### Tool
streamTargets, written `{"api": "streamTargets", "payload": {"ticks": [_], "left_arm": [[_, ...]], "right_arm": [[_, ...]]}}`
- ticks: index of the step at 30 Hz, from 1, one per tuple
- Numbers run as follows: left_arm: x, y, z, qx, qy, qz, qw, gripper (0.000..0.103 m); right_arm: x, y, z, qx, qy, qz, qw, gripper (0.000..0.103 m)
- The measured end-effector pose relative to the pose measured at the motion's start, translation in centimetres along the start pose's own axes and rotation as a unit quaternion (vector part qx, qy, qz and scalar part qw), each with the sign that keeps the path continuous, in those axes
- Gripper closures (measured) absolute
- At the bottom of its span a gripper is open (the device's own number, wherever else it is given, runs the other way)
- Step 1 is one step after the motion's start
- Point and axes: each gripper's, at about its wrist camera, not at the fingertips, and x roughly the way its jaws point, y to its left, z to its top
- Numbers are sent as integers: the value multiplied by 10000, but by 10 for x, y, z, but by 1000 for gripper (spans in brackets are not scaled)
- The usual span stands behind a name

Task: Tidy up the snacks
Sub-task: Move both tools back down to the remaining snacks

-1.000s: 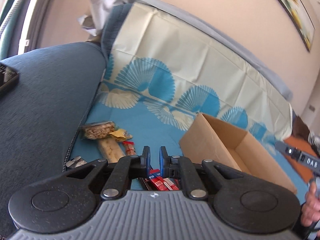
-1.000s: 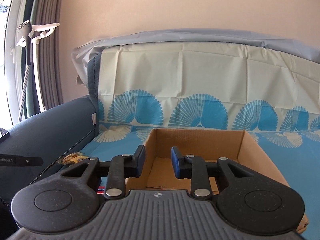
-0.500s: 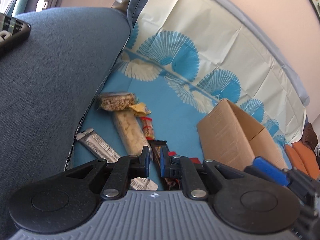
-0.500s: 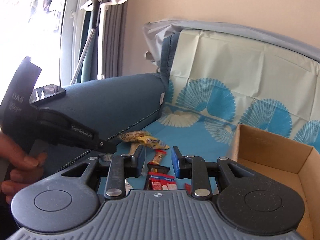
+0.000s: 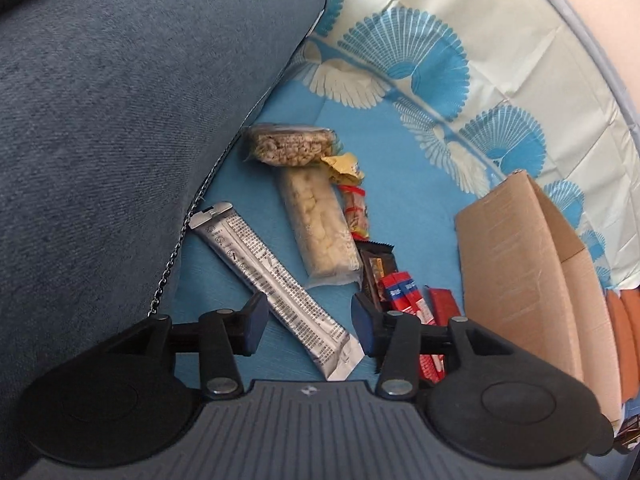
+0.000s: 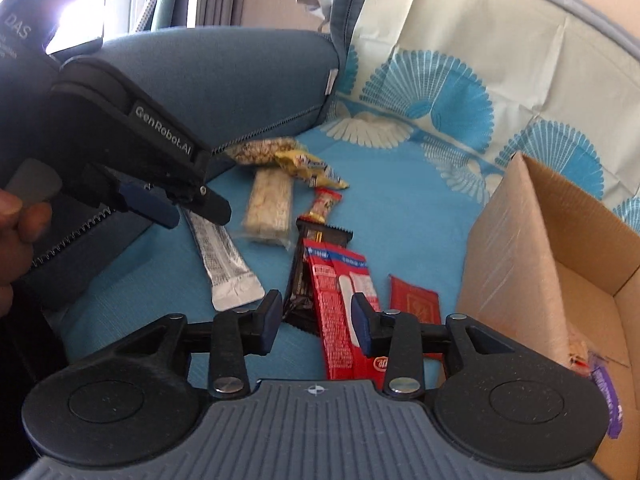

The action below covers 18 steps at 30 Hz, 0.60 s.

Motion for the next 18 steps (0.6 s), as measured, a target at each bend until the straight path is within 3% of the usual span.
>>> {"api": "streamTargets", "payload": {"ticks": [7,14,18], "left_arm": [[13,1,3,-151,169,157,9996,40],[29,-2,7,-239,263,395,9986,40],[37,-12,7,30,255,654,9975,38]], "right_arm": [[12,6,-4,-169,371,-41,9992,58],[15,2,-4,-219,433,-245,9985,58],[18,-2,-5,-197,565,-329,9977,58]]}}
